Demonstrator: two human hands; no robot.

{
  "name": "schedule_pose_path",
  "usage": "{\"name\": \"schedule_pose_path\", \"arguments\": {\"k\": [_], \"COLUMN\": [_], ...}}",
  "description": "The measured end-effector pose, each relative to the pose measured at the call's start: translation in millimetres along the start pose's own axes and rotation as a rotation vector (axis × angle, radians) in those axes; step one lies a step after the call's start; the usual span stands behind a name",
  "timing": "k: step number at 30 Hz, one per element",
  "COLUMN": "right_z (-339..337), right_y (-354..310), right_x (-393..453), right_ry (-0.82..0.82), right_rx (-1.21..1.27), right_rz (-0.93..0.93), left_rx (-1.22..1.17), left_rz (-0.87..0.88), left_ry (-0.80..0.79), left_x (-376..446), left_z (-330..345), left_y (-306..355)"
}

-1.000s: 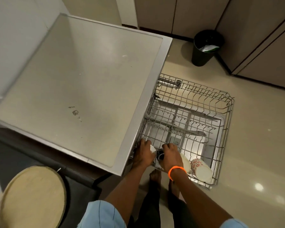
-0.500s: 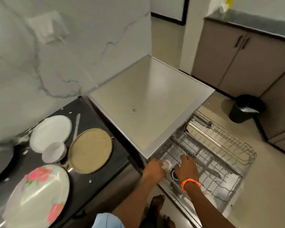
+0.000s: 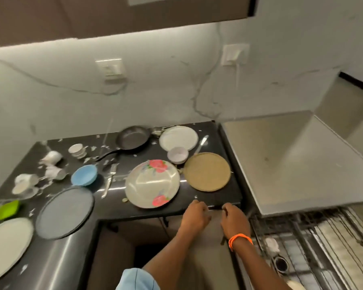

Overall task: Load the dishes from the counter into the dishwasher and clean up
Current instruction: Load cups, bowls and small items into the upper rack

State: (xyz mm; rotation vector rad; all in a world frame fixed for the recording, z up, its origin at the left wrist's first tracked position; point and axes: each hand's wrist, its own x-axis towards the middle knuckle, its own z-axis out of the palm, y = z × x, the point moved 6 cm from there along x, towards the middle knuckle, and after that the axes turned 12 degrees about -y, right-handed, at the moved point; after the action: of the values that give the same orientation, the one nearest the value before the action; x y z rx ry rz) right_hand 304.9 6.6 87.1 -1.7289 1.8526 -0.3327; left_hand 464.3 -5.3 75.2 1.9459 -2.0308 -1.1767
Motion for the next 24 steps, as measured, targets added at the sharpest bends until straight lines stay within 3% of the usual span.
{"name": "schedule_pose_path", "arguments": {"k": [13,24], "right_z": [134.2,234.6], "right_y": [-283.4,-442.0], "right_x": [-2.4,-45.0], "right_ry": [-0.196,-0.376], "right_rx": [-0.121,-0.133], "right_rz": [-0.474,-0.736], "left_rx": [-0.138,-0.263], "left_rz": [-0.253,-0.573], "left_ry": [0.429,0.661], "left_x": [-145.8,-269.0], "left_z": [-176.3,-236.9], "left_y": [-218.8,-382.0]}}
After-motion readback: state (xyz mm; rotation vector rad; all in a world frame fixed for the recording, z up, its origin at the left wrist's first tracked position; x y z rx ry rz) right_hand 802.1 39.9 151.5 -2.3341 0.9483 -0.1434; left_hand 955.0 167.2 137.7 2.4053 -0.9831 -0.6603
